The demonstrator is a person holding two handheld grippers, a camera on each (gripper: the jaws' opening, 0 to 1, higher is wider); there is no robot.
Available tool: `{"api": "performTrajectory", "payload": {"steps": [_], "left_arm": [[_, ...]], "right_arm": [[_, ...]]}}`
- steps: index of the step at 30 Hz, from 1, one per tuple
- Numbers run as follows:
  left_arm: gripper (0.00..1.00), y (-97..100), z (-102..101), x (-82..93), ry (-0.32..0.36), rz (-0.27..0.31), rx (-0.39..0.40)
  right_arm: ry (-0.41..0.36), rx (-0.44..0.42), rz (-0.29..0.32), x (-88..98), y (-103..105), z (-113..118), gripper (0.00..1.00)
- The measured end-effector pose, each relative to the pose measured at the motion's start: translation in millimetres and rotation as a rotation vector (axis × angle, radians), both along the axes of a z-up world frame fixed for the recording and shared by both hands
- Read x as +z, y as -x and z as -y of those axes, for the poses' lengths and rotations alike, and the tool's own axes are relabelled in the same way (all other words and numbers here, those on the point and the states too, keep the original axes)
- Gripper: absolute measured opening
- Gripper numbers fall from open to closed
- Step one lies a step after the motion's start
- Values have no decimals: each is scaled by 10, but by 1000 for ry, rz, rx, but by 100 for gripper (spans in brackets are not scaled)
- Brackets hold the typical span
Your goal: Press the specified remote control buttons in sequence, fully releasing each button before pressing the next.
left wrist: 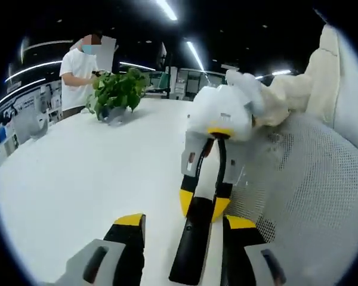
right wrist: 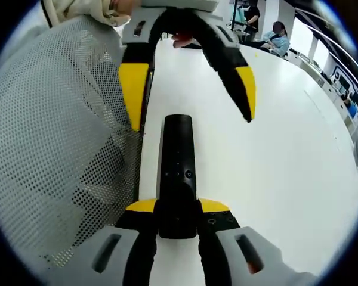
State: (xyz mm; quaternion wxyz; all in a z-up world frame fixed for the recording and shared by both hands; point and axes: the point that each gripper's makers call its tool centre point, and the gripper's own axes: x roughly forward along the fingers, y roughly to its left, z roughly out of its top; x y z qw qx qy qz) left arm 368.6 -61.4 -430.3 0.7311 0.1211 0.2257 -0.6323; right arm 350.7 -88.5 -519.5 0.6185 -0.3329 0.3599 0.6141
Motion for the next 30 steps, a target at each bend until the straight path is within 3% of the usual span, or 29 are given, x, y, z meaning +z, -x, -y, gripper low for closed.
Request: {"api": "performTrajectory", "payload": {"steps": [7, 11, 19, 25, 30], "left_arm": [[84, 22, -117, 317, 19, -11, 100], [95, 16, -248, 597, 78, -20, 208], [100, -1, -609, 1054, 213, -25, 463], [100, -27, -942, 1162, 275, 86, 662], [100, -43, -1162, 1108, 191, 182, 761]], "right_arm": [[7, -4, -2, -5, -7, -5, 25], [14, -5, 4, -6, -10, -4, 25], [3, -26, 7, -9, -14, 2, 25], [1, -40, 7, -8, -26, -3, 25], [-13, -63, -13, -4, -37, -13, 25]]}}
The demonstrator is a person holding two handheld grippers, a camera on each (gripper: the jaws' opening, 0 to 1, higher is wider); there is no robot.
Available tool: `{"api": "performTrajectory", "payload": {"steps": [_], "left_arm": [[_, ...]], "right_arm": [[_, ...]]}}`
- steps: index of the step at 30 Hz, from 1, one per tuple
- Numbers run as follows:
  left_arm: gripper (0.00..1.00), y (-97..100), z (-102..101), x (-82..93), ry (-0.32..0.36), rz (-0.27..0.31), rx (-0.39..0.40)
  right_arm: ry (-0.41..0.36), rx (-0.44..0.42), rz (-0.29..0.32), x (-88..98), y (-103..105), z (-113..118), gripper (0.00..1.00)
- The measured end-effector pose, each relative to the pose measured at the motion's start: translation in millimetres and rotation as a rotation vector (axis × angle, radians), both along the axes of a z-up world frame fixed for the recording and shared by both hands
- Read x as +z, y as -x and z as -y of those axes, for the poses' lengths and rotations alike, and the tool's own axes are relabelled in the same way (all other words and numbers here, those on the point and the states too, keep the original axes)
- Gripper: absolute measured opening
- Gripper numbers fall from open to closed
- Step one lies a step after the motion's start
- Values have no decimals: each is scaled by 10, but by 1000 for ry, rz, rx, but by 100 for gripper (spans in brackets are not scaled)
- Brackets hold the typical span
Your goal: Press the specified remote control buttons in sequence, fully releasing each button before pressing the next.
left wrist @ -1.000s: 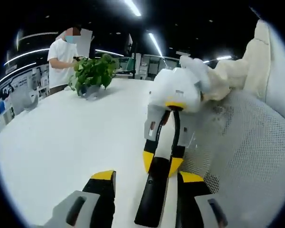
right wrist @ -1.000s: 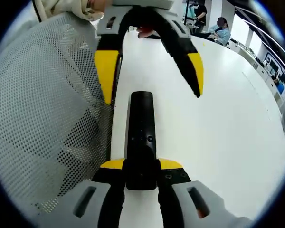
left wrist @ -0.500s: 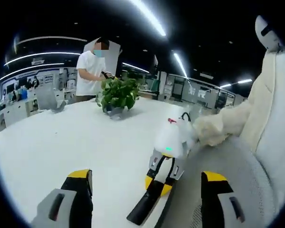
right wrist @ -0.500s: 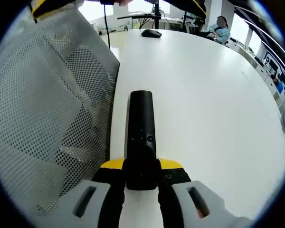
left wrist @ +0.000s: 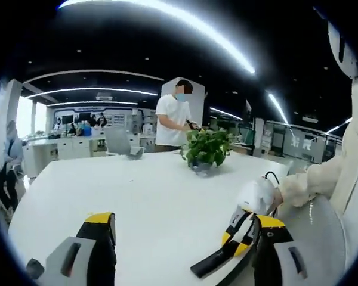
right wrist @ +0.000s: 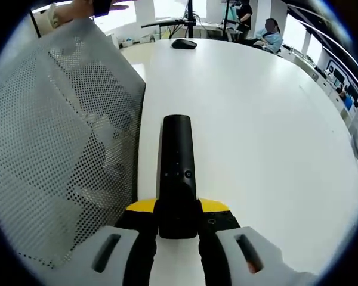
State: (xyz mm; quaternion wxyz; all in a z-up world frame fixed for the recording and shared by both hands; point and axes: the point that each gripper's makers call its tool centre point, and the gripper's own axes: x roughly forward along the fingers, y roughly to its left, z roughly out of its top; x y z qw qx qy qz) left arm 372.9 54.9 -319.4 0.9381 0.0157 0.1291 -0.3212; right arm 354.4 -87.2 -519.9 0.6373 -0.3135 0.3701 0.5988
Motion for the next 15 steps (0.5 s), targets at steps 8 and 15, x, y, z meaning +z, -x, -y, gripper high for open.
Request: {"api": "performTrajectory", "payload": {"steps": [8, 15], "left_arm": [[100, -22, -24, -112, -92, 52, 53], [100, -110, -185, -243, -274, 118, 95]], "right_arm": [[-10, -10, 7, 0, -3, -24, 25], [-1, 4, 22, -4, -4, -44, 25]]}}
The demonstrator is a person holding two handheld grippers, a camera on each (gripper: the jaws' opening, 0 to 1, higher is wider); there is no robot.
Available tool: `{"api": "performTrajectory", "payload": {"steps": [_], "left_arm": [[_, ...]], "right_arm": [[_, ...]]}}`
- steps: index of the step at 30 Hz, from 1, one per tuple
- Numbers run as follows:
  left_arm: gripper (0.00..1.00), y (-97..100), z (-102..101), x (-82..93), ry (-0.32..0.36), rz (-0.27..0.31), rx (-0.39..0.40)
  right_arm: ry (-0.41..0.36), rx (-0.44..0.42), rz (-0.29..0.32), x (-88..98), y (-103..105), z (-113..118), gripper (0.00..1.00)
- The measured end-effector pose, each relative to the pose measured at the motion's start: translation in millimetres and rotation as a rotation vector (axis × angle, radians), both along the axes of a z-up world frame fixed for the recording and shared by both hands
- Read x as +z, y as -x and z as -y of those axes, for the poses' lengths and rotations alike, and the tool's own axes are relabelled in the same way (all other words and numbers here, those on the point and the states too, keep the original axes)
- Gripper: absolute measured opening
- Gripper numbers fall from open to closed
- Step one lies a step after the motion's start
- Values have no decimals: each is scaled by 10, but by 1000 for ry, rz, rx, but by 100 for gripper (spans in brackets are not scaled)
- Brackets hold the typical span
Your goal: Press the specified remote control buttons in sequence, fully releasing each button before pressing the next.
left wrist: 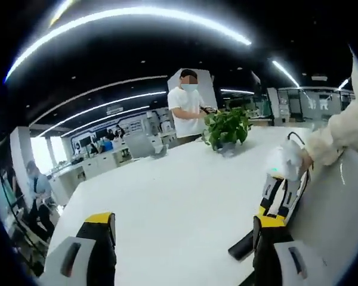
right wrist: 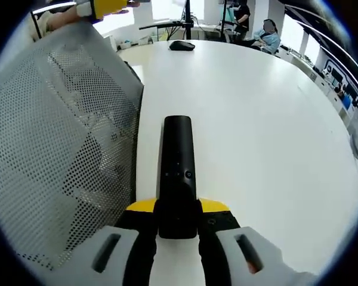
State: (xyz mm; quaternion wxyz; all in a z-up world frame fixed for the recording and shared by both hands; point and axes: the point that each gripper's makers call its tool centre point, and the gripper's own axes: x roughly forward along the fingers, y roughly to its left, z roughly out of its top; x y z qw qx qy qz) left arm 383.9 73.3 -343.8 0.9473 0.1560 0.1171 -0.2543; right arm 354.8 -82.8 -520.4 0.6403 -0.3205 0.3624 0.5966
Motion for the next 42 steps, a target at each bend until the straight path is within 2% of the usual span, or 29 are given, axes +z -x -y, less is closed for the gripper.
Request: {"api": "performTrajectory", "payload": {"steps": [3, 4, 8, 10, 15, 19, 22, 23, 26, 30, 37, 42], "left_arm": [[100, 27, 31, -35, 73, -52, -10], [100, 24, -7, -62, 77, -74, 4], [100, 5, -110, -48, 55, -50, 40], [97, 23, -146, -49, 43, -45, 45], [96, 0, -205, 73, 79, 3, 70], [96, 4, -246, 68, 83, 3, 94], [95, 11, -278, 33, 56, -4, 111], [95, 11, -286, 23, 48, -6, 116], [95, 16, -297, 5, 30, -9, 121], [95, -11, -307, -17, 31, -14, 128], [94, -30, -288, -81, 24, -39, 120], [94, -47, -294, -98, 19, -42, 115]], "right_arm": [[0, 5, 10, 1, -4, -8, 25], [4, 5, 12, 1, -2, -9, 25], [17, 7, 18, -2, -8, -13, 25], [6, -4, 13, 7, -7, -10, 25], [12, -33, -6, 16, -13, -23, 25], [18, -18, -13, 20, -2, -9, 25], [3, 15, -50, 26, 11, 13, 25], [-3, 5, -79, 31, 8, 13, 25], [13, 1, -67, 19, -93, 33, 25], [29, 44, -51, 12, -220, 19, 25], [8, 20, -63, 12, -490, 5, 25], [15, 39, -58, -1, -661, -34, 25]]}}
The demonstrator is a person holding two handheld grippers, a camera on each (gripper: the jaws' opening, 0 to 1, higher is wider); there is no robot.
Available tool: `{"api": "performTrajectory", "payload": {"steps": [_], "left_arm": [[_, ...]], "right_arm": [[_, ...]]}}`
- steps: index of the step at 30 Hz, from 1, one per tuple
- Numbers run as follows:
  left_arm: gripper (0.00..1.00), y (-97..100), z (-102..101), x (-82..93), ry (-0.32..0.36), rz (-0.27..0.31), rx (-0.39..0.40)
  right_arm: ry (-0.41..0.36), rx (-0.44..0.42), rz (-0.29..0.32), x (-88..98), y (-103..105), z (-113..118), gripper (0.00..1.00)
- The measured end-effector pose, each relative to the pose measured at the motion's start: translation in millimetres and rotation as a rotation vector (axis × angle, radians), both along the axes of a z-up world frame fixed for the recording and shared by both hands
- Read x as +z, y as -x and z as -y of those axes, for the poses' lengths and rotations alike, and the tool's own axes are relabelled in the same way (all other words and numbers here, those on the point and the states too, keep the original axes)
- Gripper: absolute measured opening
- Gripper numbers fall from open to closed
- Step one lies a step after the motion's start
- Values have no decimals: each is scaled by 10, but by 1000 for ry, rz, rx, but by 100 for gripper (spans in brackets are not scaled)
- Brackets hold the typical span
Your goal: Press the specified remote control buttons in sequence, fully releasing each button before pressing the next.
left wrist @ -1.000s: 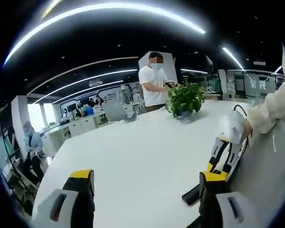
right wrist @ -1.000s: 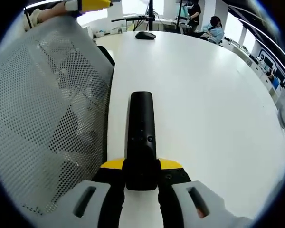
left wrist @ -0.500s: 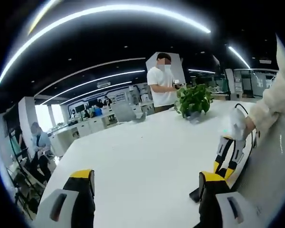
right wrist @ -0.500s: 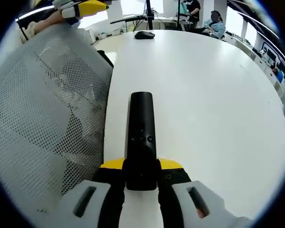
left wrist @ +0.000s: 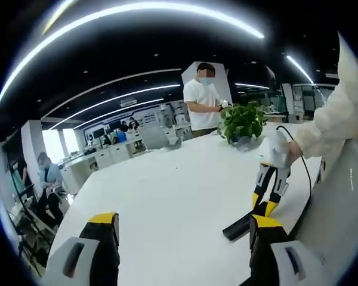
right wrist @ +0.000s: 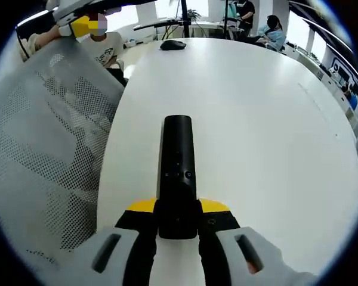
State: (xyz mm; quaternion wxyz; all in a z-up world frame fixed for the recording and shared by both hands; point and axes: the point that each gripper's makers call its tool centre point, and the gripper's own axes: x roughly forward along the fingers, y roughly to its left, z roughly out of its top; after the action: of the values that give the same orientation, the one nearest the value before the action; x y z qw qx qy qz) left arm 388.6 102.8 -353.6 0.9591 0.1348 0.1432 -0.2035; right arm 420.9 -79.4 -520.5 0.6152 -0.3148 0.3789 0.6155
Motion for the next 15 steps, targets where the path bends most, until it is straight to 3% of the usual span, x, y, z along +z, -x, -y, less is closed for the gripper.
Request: {"api": "performTrajectory", "payload": {"steps": [15], "left_arm": [[94, -37, -84, -41, -8, -19, 18]], "right_arm": [[13, 26, 9, 4, -343, -38, 25]]}}
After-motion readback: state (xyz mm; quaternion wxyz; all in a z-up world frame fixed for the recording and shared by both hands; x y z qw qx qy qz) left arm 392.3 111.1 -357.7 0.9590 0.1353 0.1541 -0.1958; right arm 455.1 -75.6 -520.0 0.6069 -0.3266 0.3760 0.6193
